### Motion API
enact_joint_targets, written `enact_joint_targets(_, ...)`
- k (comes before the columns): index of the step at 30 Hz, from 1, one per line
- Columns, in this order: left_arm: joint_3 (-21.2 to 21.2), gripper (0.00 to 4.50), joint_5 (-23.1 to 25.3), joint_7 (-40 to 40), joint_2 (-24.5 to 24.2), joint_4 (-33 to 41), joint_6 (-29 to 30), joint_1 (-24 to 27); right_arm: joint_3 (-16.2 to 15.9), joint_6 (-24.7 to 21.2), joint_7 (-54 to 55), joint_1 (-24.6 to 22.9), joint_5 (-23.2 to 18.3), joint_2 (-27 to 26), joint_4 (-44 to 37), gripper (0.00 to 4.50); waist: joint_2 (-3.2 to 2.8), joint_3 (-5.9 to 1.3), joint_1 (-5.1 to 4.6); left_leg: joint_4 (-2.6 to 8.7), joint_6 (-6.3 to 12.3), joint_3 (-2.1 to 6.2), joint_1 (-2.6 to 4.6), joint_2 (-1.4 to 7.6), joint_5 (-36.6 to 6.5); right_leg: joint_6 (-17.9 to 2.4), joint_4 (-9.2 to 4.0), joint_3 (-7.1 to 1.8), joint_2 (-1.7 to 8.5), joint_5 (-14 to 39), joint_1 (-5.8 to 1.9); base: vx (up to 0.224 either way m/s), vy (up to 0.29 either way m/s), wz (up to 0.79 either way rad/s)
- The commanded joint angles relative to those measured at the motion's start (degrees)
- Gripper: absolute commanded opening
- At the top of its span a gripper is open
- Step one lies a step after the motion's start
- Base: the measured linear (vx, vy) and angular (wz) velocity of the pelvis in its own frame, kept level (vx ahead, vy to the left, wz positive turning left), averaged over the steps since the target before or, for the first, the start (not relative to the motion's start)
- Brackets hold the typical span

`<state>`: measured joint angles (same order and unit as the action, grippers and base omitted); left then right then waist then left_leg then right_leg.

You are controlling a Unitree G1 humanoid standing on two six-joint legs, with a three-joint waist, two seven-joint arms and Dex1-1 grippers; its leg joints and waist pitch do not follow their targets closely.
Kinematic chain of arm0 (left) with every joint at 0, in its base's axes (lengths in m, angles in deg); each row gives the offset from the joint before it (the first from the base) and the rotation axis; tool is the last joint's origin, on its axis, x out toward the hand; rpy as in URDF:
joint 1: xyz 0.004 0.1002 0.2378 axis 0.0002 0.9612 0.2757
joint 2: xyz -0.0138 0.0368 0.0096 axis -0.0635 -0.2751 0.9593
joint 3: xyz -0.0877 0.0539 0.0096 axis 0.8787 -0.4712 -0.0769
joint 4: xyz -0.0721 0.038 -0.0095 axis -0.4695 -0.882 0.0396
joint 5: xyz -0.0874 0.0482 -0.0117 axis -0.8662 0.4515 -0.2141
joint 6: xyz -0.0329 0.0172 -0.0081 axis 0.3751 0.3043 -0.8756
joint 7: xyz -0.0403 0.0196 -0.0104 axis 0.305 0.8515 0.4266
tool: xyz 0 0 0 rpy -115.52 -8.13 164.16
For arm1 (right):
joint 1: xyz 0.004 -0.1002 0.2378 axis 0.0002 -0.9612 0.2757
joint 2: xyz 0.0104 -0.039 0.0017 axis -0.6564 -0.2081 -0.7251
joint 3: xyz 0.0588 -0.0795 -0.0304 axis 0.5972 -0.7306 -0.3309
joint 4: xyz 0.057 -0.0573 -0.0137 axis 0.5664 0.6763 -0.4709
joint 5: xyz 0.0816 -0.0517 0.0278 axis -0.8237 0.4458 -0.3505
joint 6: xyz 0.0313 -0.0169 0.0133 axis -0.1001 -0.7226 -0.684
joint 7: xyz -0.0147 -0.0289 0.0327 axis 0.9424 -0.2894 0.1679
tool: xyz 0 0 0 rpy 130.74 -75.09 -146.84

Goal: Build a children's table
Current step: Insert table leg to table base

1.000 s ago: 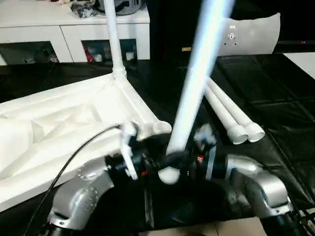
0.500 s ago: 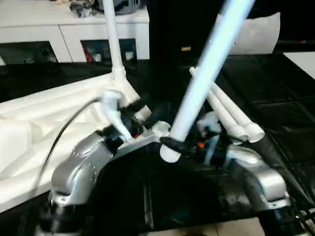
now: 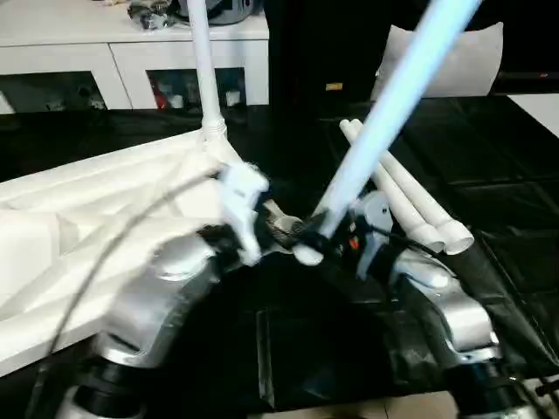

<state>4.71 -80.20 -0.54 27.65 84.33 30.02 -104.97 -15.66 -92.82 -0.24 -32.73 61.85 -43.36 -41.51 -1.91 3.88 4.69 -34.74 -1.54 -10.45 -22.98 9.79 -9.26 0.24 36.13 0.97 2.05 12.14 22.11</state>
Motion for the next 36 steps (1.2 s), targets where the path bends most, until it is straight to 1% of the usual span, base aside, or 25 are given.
enact_joint_targets(1,0.9,4.42,3.9,-0.3,-3.2,-3.1,-1.9,1.0,3.4,-2.1,2.4,-0.5,-0.9,0.7,-2.6,1.91,-0.05,-3.7,-0.25,4.46,-2.76,1.9,1.81,2.82,-16.3,-7.1,-5.31,-2.4,4.77,15.4,-1.15,0.0,0.0,0.0)
enact_joint_targets(2,0.8,4.42,4.2,0.0,-3.6,-3.3,-2.1,1.2,3.7,-2.4,2.7,-0.6,-1.0,0.8,-2.9,1.91,-0.2,-3.85,-0.27,4.46,-2.79,1.91,1.85,2.79,-15.7,-6.9,-5.14,-2.37,4.78,14.6,-1.21,0.0,0.0,0.0)
enact_joint_targets(4,-0.1,4.42,5.9,1.8,-5.3,-4.2,-3.7,1.8,4.6,-4.0,4.0,-1.3,-1.3,0.8,-4.0,1.91,-0.39,-3.88,-0.31,4.53,-2.83,1.94,1.92,2.92,-15.1,-7.3,-5.06,-2.32,4.74,13.1,-1.16,0.0,0.0,0.0)
enact_joint_targets(5,-0.8,4.42,6.2,5.0,-6.9,-5.4,-4.6,2.6,5.3,-6.1,5.3,-2.2,-1.3,1.3,-5.1,1.91,-0.42,-3.83,-0.39,4.59,-2.86,1.91,1.97,2.97,-15.1,-7.9,-5.02,-2.29,4.7,12.1,-1.03,0.0,0.0,0.0)
enact_joint_targets(6,-1.2,4.42,5.8,6.9,-7.7,-6.2,-4.8,2.7,5.5,-6.8,5.8,-2.5,-1.1,1.4,-5.6,1.91,-0.44,-3.78,-0.22,4.57,-2.82,1.81,2.07,2.89,-15.6,-8.0,-5.13,-2.39,4.82,12.8,-0.86,0.0,0.0,0.0)
enact_joint_targets(8,-1.9,4.42,5.6,9.2,-9.0,-7.5,-5.2,2.8,5.8,-7.2,6.4,-3.0,-1.0,1.5,-6.0,1.91,-0.56,-3.82,-0.07,4.67,-3.09,1.82,2.15,2.93,-15.8,-8.3,-5.01,-2.37,4.81,12.4,-0.79,0.0,0.0,0.0)
enact_joint_targets(9,-2.1,4.24,5.8,9.7,-9.3,-8.1,-5.7,2.7,5.9,-7.3,6.8,-3.1,-1.0,1.4,-6.2,1.91,-0.51,-3.79,-0.11,4.7,-3.32,1.78,2.12,2.92,-16.3,-8.5,-4.93,-2.41,4.89,12.4,-0.82,0.0,0.0,0.0)
enact_joint_targets(10,-2.5,4.24,6.5,10.7,-10.1,-10.0,-6.9,2.2,6.3,-7.5,6.9,-3.3,-1.6,1.4,-6.4,1.91,-0.48,-3.73,-0.09,4.71,-3.29,1.77,2.13,2.88,-16.6,-8.5,-5.08,-2.43,4.92,12.8,-0.8,0.0,0.0,0.0)
enact_joint_targets(12,-3.1,4.05,7.6,14.1,-12.0,-14.9,-9.7,0.9,7.2,-8.5,6.5,-3.7,-2.9,1.6,-7.2,1.91,-0.58,-3.7,-0.14,4.76,-3.38,1.77,2.2,2.87,-17.0,-8.3,-5.15,-2.48,4.99,13.5,-0.77,0.0,0.0,0.0)
enact_joint_targets(14,-3.0,3.96,7.6,16.5,-13.0,-17.0,-10.3,0.4,7.2,-9.4,5.6,-4.0,-3.7,2.0,-8.1,1.91,-0.65,-3.7,-0.14,4.88,-3.5,1.82,2.26,2.89,-17.1,-7.9,-5.11,-2.52,4.99,13.6,-0.78,0.0,0.0,0.0)
enact_joint_targets(15,-2.7,3.73,7.9,19.0,-14.3,-18.9,-11.1,-0.1,6.9,-10.6,4.8,-4.4,-4.2,2.5,-9.3,1.91,-0.67,-3.72,-0.12,4.93,-3.62,1.86,2.3,2.98,-17.0,-8.1,-5.0,-2.49,5.0,13.0,-0.77,0.0,0.0,0.0)
enact_joint_targets(16,-2.6,3.64,7.9,20.0,-14.8,-19.5,-11.0,-0.3,6.7,-11.4,4.3,-4.5,-4.5,2.9,-9.9,1.91,-1.32,-3.7,-0.03,4.94,-3.77,1.96,2.34,2.98,-17.2,-8.2,-4.95,-2.47,5.05,12.9,-0.71,0.0,0.0,0.0)
enact_joint_targets(17,-2.5,3.58,7.8,20.5,-15.1,-19.9,-10.9,-0.5,6.7,-11.9,4.1,-4.6,-4.6,3.1,-10.2,1.91,-1.04,-3.72,-0.18,4.96,-3.96,1.9,2.36,3.01,-17.7,-8.5,-4.86,-2.44,4.99,12.4,-0.76,0.0,0.0,0.0)
enact_joint_targets(19,-2.1,3.39,7.4,21.5,-15.6,-20.5,-10.6,-0.8,6.3,-12.5,3.7,-4.6,-4.4,3.8,-10.7,1.91,-1.01,-3.7,-0.18,4.98,-4.02,1.89,2.37,3.05,-18.0,-9.3,-4.78,-2.45,5.12,11.9,-0.77,0.0,0.0,0.0)
enact_joint_targets(21,-1.6,3.39,6.6,22.3,-15.8,-20.8,-9.7,-1.1,6.1,-13.3,3.6,-4.6,-4.5,4.3,-11.0,1.91,-1.03,-3.62,-0.14,4.9,-4.04,1.81,2.4,3.06,-18.1,-10.0,-4.83,-2.49,5.28,12.0,-0.74,0.0,0.0,0.0)
enact_joint_targets(22,-1.5,3.16,6.3,22.7,-15.9,-21.1,-9.5,-1.2,6.0,-13.6,3.4,-4.6,-4.6,4.5,-11.2,1.91,-1.0,-3.64,-0.08,4.9,-3.96,1.81,2.39,3.02,-17.9,-10.1,-4.79,-2.47,5.24,11.9,-0.82,0.0,0.0,0.0)
enact_joint_targets(24,-0.7,3.03,5.2,24.2,-15.9,-22.5,-9.2,-1.8,5.8,-15.2,4.2,-4.4,-4.5,5.1,-12.1,1.91,-1.04,-3.58,-0.01,4.95,-3.99,1.77,2.46,3.02,-18.3,-10.2,-4.87,-2.49,5.28,12.9,-0.69,0.0,0.0,0.0)
enact_joint_targets(26,0.0,2.87,4.7,24.7,-15.5,-23.4,-8.7,-2.1,5.8,-15.5,5.2,-4.2,-3.9,5.2,-12.6,1.91,-1.19,-3.55,0.03,4.95,-4.17,1.79,2.51,2.98,-18.6,-10.1,-4.92,-2.49,5.29,13.4,-0.6,0.0,0.0,0.0)
enact_joint_targets(27,0.7,2.87,4.2,25.5,-15.2,-24.0,-8.0,-2.4,5.8,-16.1,5.7,-3.8,-3.4,5.4,-12.9,1.91,-0.99,-3.54,-0.05,4.99,-4.36,1.8,2.48,3.01,-18.8,-10.1,-4.91,-2.5,5.3,13.6,-0.65,0.0,0.0,0.0)
enact_joint_targets(29,0.6,2.64,4.4,26.1,-15.2,-24.1,-7.7,-2.5,5.9,-16.3,5.2,-3.4,-3.7,5.6,-12.7,1.91,-1.0,-3.52,-0.07,5.02,-4.34,1.88,2.48,3.06,-18.9,-10.1,-4.91,-2.5,5.42,14.0,-0.66,0.0,0.0,0.0)
enact_joint_targets(31,0.3,2.55,4.8,26.8,-15.3,-24.4,-7.8,-2.6,5.4,-15.3,1.6,-3.2,-5.3,6.6,-12.7,1.91,-0.95,-3.54,-0.04,4.98,-4.12,1.89,2.46,3.1,-18.8,-10.1,-4.9,-2.55,5.5,13.9,-0.75,0.0,0.0,0.0)
enact_joint_targets(32,0.2,2.5,4.7,27.0,-15.3,-24.4,-7.7,-2.6,5.3,-15.3,1.3,-3.2,-5.3,6.9,-12.8,1.91,-0.84,-3.52,-0.06,4.98,-3.94,1.87,2.38,3.09,-18.7,-10.1,-4.92,-2.56,5.5,13.6,-0.82,0.0,0.0,0.0)
enact_joint_targets(33,-0.1,2.41,4.7,27.5,-15.5,-24.6,-7.5,-2.7,5.0,-15.3,1.0,-3.2,-5.1,7.4,-13.0,1.91,-0.97,-3.45,0.0,5.0,-3.62,1.86,2.32,3.15,-18.1,-10.2,-4.94,-2.58,5.53,13.0,-0.76,0.0,0.0,0.0)
enact_joint_targets(34,-0.2,2.27,4.7,27.6,-15.5,-24.6,-7.5,-2.8,4.9,-15.4,0.9,-3.2,-5.2,7.5,-13.1,1.91,-0.92,-3.47,0.01,4.96,-3.58,1.82,2.33,3.12,-18.1,-10.2,-4.92,-2.57,5.48,13.0,-0.78,0.0,0.0,0.0)
enact_joint_targets(36,-0.4,2.15,4.9,28.0,-15.7,-24.7,-7.3,-3.0,4.7,-15.7,0.6,-3.3,-5.6,7.8,-13.5,1.91,-0.96,-3.46,0.04,4.96,-3.5,1.85,2.31,3.1,-18.0,-10.4,-4.92,-2.55,5.53,13.3,-0.81,0.0,0.0,0.0)
